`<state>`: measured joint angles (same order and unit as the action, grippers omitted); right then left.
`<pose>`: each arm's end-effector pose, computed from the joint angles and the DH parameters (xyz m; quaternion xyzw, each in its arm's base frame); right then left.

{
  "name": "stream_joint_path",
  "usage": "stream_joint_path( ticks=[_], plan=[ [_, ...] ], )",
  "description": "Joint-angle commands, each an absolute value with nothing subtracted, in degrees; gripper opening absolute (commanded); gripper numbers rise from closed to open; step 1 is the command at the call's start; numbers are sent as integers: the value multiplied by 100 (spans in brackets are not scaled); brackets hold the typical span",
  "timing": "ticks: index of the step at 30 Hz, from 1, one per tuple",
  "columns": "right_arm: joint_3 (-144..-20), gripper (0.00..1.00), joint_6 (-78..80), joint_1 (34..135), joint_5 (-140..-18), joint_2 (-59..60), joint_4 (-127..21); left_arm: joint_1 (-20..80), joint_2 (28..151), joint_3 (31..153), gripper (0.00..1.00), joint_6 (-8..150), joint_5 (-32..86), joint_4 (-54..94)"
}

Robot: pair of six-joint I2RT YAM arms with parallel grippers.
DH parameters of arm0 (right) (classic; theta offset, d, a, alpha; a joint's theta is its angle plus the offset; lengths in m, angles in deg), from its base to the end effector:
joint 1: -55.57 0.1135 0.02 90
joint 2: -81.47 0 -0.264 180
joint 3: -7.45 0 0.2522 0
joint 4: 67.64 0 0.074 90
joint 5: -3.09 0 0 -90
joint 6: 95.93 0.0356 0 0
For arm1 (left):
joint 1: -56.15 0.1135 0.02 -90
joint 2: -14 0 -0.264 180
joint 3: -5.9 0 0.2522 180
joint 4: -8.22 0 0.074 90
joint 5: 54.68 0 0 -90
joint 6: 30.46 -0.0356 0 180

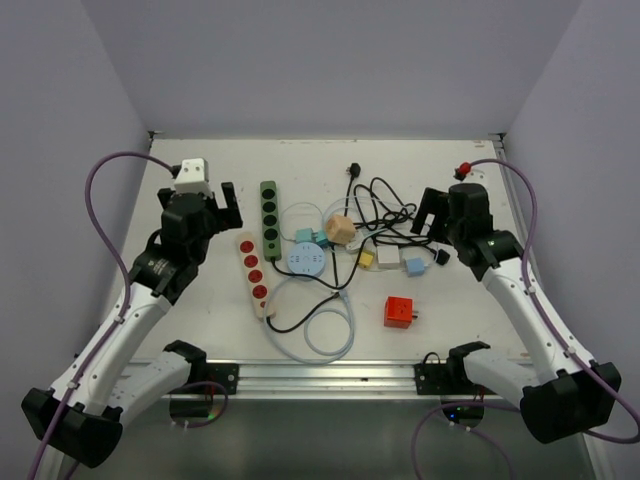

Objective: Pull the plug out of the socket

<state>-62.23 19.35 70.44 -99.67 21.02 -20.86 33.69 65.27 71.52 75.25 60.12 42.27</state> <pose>0.2194 0.0501 0.3174 0.1298 0.8834 0.0571 0.4467 0.1898 -0.0623 0.3461 -0.0764 0.8045 -0.0179 0.5888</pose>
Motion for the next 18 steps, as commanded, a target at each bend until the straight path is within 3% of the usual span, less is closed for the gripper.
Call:
stream_joint_path(
  ticks=[1, 10, 18],
  plan=[
    [-6231, 91, 1956, 7033, -10124, 2258, -2215, 3392, 6603, 7143, 100, 7554, 6274, 4026],
    [-6045, 92, 2219, 7033, -11213, 2671, -2145, 3392, 6568, 7117, 100, 7536, 6354, 4009],
    [-6097, 94, 2236, 7033, -11091, 2549, -2031, 3392, 6709, 7152, 100, 7492, 6362, 4000]
  ],
)
